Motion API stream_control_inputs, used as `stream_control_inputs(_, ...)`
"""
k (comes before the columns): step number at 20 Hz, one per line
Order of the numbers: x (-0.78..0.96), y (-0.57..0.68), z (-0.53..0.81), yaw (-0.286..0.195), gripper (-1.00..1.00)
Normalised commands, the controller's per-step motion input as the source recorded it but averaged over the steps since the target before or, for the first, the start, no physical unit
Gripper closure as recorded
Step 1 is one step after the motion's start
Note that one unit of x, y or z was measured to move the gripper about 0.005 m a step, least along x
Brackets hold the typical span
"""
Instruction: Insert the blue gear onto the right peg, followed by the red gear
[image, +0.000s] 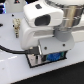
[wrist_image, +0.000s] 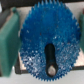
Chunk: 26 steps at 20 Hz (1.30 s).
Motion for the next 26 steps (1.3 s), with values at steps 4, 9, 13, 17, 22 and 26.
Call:
stream_control_inputs(4, -0.11, 0.22, 0.49, 0.000, -1.00)
stream_control_inputs(9, -0.27, 0.20, 0.45, 0.000, -1.00)
stream_control_inputs(13, -0.56, 0.22, 0.24, 0.000, -1.00)
stream_control_inputs(17, -0.65, 0.44, 0.07, 0.000, -1.00)
stream_control_inputs(22, -0.54, 0.53, 0.01, 0.000, -1.00)
stream_control_inputs(26, -0.48, 0.55, -0.01, 0.000, -1.00)
